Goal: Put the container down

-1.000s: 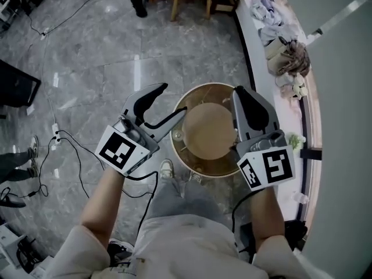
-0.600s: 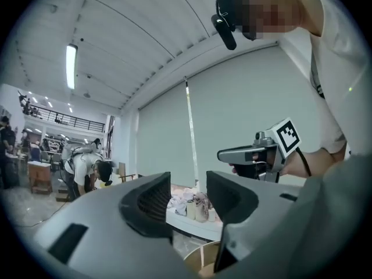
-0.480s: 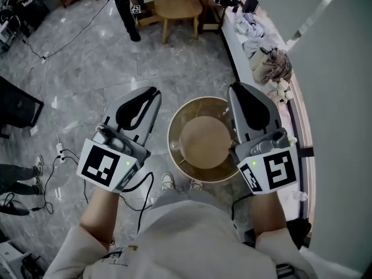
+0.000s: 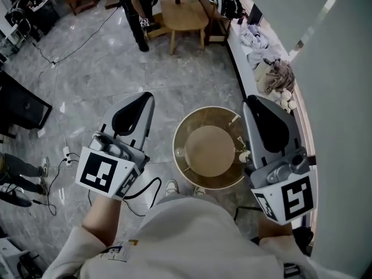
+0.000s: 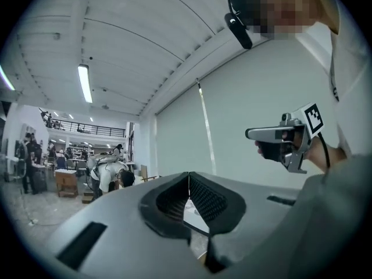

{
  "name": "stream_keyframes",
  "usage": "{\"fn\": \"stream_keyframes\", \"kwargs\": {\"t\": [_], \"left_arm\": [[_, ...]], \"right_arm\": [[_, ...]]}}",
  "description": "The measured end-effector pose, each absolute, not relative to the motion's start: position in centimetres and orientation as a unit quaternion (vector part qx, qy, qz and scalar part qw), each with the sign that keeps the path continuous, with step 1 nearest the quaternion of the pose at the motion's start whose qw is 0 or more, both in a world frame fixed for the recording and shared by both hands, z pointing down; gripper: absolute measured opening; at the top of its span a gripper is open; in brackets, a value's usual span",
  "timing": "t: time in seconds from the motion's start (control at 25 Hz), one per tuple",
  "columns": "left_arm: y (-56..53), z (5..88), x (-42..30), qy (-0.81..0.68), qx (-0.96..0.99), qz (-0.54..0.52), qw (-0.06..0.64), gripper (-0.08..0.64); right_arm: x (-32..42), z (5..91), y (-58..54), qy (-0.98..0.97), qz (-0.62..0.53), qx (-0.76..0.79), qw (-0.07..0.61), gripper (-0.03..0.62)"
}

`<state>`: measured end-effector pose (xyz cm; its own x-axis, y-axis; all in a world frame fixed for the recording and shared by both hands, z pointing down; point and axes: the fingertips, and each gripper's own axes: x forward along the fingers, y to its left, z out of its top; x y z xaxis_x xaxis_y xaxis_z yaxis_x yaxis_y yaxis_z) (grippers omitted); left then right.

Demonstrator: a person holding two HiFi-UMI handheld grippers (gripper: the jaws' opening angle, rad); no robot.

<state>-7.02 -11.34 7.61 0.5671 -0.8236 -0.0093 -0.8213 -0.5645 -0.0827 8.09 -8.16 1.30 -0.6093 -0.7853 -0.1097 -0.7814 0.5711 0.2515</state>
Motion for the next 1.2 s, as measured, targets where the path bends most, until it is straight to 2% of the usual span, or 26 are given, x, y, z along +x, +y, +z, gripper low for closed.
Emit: {"fn": "stream_keyframes", "kwargs": {"t": [0.52, 1.2], "left_arm": [[-9.1, 9.3, -6.6, 0.489, -0.870, -0.019, 0.070, 0.008], [-8.8, 13.8, -5.0, 0.472, -0.879, -0.049, 0.049, 0.008]], "right_arm": [[9.5, 4.8, -7.3, -0.889, -0.108, 0.444, 0.034, 0.028], [8.4, 10.5, -7.2, -0.901, -0.055, 0.420, 0.088, 0.029]]}}
